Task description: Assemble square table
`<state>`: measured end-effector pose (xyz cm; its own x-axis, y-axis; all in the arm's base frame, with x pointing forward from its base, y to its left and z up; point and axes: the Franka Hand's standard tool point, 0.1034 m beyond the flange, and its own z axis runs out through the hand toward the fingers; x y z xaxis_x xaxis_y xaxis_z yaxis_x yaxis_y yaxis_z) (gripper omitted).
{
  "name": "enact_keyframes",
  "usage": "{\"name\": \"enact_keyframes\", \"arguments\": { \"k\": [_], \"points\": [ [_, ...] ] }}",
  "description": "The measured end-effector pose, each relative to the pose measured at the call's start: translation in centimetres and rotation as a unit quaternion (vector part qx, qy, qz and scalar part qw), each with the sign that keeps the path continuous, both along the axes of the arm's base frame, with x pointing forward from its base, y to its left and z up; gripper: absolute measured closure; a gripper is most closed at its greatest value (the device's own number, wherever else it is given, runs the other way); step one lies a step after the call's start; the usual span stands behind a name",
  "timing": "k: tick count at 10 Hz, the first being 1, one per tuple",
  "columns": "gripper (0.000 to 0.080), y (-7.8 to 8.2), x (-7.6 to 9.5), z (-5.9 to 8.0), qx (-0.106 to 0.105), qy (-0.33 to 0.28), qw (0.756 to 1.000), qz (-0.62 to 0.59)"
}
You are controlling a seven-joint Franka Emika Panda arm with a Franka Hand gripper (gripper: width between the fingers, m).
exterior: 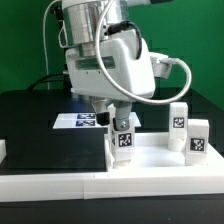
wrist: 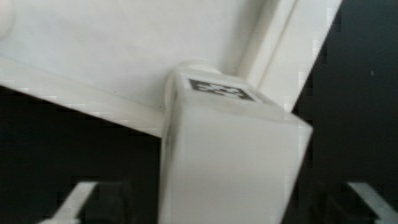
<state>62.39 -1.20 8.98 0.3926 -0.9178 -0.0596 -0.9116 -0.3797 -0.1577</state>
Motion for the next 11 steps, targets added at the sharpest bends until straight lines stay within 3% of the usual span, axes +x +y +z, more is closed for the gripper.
{"name": "enact_keyframes", "arguments": {
  "k": [1, 2, 5, 11],
  "points": [
    [0.0197, 0.2, 0.0, 0.0, 0.000, -0.001, 1.000, 0.007],
    [0.0164, 0.3, 0.0, -0.1, -0.002, -0.003, 0.999, 0.032],
    [0.0152, 1.0, 0.0, -0.3, -0.023, -0.017, 0.981, 0.192],
    [0.0150, 2.0, 0.0, -0.3, -0.048, -0.004, 0.892, 0.449]
  ]
}}
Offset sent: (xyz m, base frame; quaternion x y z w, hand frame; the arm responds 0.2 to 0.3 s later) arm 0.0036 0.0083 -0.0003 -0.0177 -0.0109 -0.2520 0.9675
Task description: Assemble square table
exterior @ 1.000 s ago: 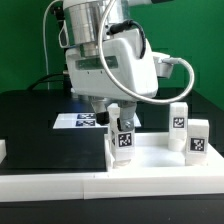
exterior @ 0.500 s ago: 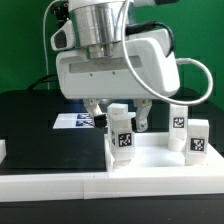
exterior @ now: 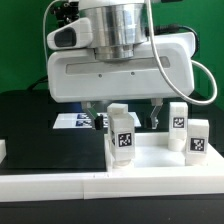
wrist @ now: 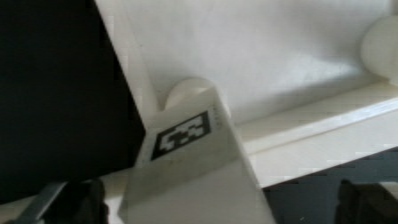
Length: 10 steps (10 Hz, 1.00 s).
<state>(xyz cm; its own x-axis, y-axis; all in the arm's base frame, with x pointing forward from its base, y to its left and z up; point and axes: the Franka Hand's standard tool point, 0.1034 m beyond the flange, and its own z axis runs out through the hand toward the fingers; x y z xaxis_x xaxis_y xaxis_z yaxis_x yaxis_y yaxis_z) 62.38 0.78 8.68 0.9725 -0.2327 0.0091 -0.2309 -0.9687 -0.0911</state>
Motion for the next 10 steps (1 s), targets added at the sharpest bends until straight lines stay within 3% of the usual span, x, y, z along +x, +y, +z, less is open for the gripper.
{"name": "enact_keyframes", "arguments": {
  "k": [5, 7, 8, 9, 10],
  "points": [
    [0.0150, -0.58, -0.45, -0.76, -0.019, -0.043, 0.986, 0.160],
    [0.0374, -0.61, -0.45, -0.79, -0.020, -0.044, 0.984, 0.170],
    [0.0374, -0.61, -0.46, -0.80, -0.020, -0.044, 0.984, 0.171],
    [0.0512, -0.61, -0.46, -0.80, -0.019, -0.044, 0.985, 0.167],
    [0.0511, -0.61, -0.46, -0.80, -0.018, -0.043, 0.986, 0.157]
  ]
}}
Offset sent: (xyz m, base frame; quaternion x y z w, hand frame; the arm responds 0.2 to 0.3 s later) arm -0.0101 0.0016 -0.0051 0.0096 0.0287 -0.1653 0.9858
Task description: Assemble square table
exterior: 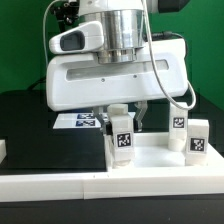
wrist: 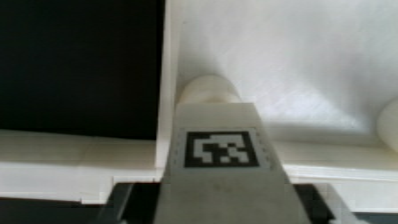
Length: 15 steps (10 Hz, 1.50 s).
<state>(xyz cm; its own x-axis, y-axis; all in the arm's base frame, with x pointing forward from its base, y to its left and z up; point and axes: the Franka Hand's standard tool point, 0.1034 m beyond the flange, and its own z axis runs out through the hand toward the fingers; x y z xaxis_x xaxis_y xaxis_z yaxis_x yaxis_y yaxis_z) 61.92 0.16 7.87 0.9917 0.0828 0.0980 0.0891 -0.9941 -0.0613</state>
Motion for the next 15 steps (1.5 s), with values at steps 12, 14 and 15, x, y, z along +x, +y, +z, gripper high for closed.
{"name": "enact_keyframes", "arguments": {
  "k": [12, 14, 15],
  "points": [
    [0.0509, 0.14, -0.30, -0.24, 0.070, 0.015, 0.830, -0.554],
    [0.0509, 0.13, -0.36, -0.26, 0.081, 0.024, 0.789, -0.608],
    [0.0509, 0.09, -0.36, -0.26, 0.082, 0.024, 0.788, -0.610]
  ]
}}
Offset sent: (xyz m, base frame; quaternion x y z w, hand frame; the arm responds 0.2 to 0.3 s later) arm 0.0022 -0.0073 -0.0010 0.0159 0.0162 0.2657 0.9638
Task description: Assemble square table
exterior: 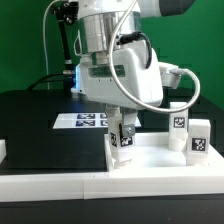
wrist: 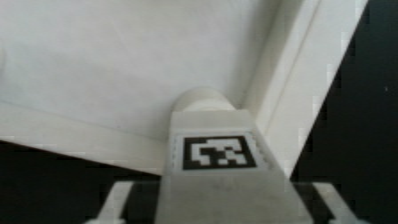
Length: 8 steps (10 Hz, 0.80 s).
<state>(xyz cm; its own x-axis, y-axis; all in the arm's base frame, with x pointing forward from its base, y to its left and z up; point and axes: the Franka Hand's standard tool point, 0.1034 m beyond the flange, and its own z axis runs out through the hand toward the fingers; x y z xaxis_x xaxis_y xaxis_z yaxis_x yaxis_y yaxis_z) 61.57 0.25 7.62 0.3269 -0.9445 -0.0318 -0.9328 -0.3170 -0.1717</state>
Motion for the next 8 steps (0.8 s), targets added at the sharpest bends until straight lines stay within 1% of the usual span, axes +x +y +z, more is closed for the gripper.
{"name": "enact_keyframes", "arguments": {
  "k": [1, 2, 3, 4, 5, 6, 7, 8],
  "points": [
    [0.0509, 0.02, -0.03, -0.02, 0.010, 0.003, 0.999, -0.038],
    [0.0509, 0.02, -0.04, -0.02, 0.014, 0.004, 0.998, -0.057],
    [0.0509, 0.04, -0.04, -0.04, 0.011, 0.002, 0.999, -0.037],
    [0.0432, 0.06, -0.07, -0.05, 0.008, 0.002, 1.000, -0.016],
    [0.0248, 0.16, -0.03, 0.01, 0.007, 0.003, 1.000, 0.010],
    [0.0181, 0.19, -0.01, 0.03, -0.002, -0.001, 0.998, 0.070],
    [0.0181, 0.18, -0.06, -0.05, -0.011, -0.005, 0.991, 0.132],
    [0.0156, 0.38, -0.11, -0.09, -0.017, -0.003, 0.981, 0.195]
  ]
}}
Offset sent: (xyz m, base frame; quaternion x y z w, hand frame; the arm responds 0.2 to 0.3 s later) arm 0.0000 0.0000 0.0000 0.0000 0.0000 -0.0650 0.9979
